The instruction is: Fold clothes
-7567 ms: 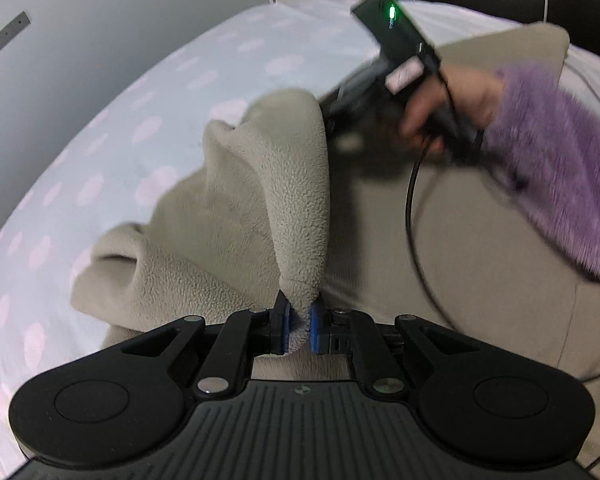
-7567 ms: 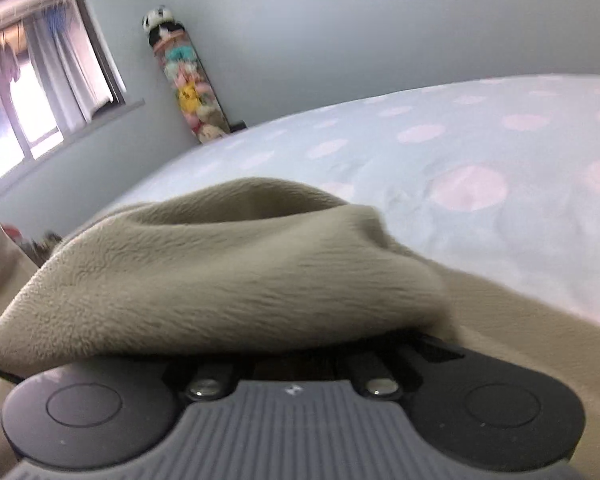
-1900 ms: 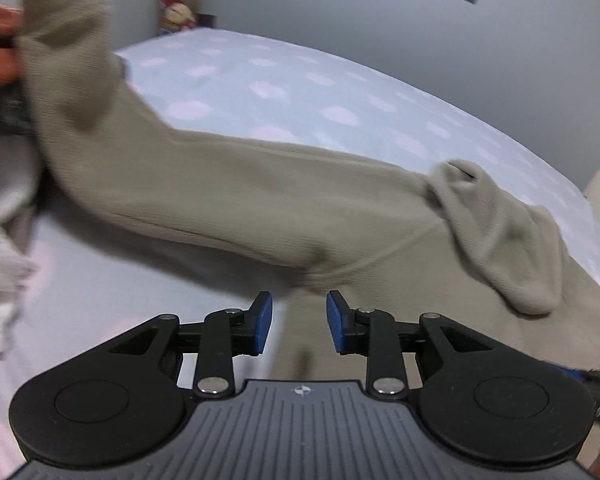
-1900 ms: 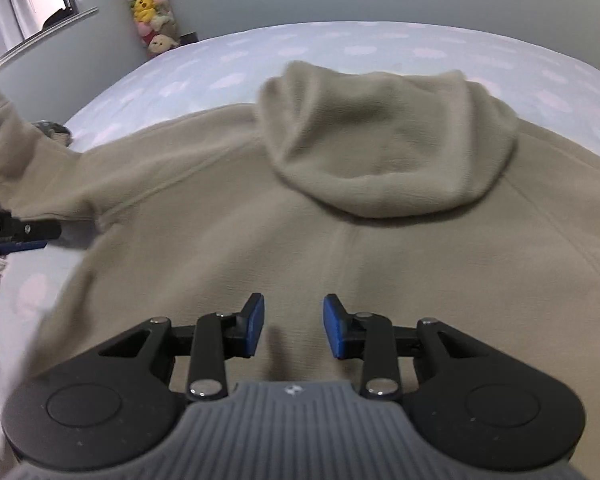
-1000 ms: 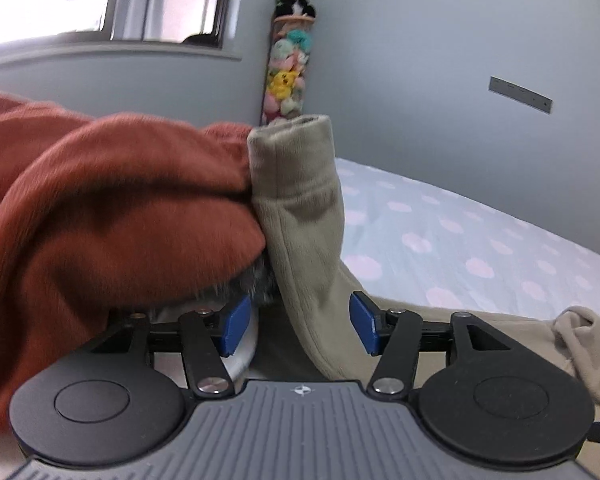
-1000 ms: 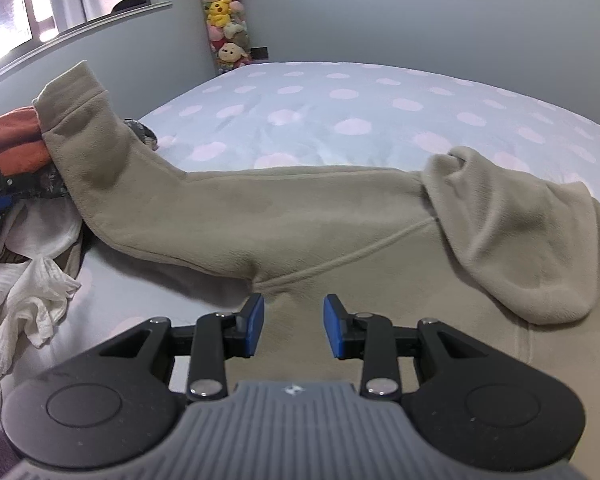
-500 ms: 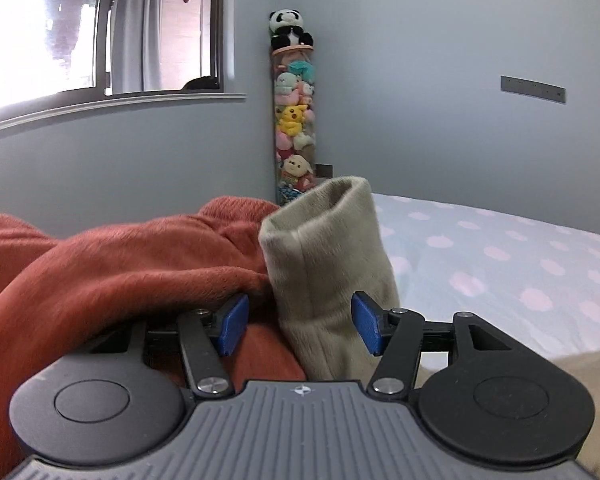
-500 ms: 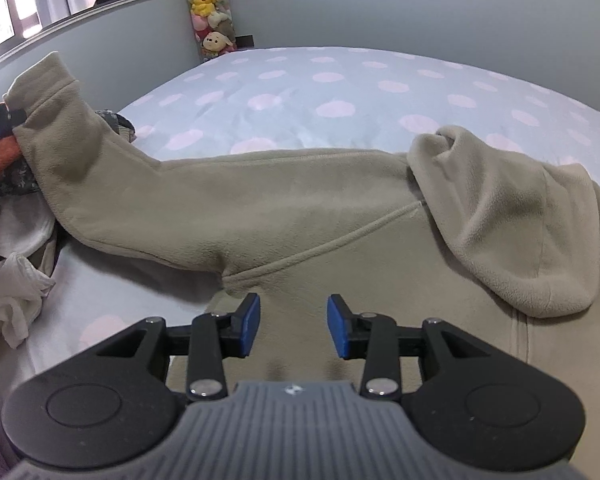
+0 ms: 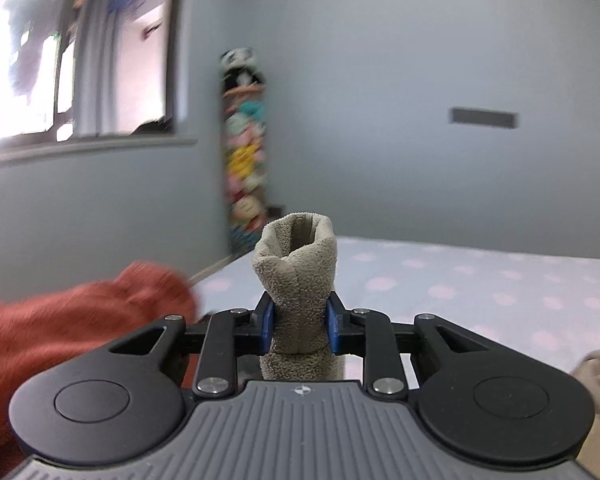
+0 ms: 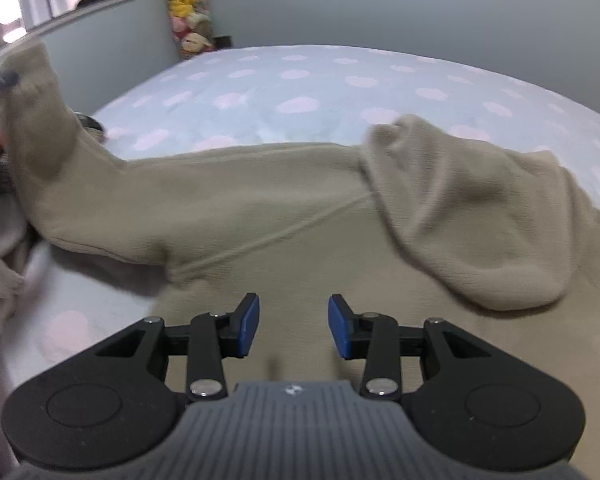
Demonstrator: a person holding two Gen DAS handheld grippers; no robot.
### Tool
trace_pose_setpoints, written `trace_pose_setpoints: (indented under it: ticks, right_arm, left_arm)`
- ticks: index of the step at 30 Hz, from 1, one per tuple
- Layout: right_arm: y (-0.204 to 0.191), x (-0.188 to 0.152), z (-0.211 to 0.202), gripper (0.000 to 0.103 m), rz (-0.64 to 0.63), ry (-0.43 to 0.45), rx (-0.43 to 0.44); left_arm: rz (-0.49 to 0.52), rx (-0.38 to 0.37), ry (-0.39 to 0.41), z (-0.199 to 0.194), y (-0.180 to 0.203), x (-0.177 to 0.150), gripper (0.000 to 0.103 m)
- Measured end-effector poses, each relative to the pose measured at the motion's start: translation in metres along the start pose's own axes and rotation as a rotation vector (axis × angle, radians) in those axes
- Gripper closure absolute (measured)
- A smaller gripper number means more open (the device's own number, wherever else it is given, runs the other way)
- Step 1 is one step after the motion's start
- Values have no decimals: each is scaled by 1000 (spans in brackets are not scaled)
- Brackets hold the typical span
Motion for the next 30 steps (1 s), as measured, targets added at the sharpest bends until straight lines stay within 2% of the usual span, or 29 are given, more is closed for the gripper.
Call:
trace_pose_setpoints:
  ticks: [5,13,15,19,22,25,30]
  right_arm:
    - [43,-3,-11,61,26,18,-64]
    - [122,-19,-29,61,70,54,-72]
    - [143,-22,-31,61,79,70,-67]
    - [185,-25,-33,61,104,112,-69]
    - [214,-26,-34,61,133,154,-65]
    - [242,-31,-35,61,182,193,-52]
    - [285,-50,-36,61,275,209,-76]
  left_arm:
    - [35,-125,83,-27,63,25,81]
    - [82,-299,188,-58,182,71,82]
    - [109,-351,220,-67,215,75,82]
    - [164,-408,279,-82,288,74,82]
    - [200,-469,282,-89,343,61,82]
    - [247,-538,257,-95,395,33,82]
    - [334,-654,129,-93,475,-40,82]
Point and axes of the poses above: each gripper's, at about its wrist camera, not at the fingertips, and z roughly the way its jaws point, y to its right, x to its top, the point moved 3 cm from there along z, roughly the way its jaws point
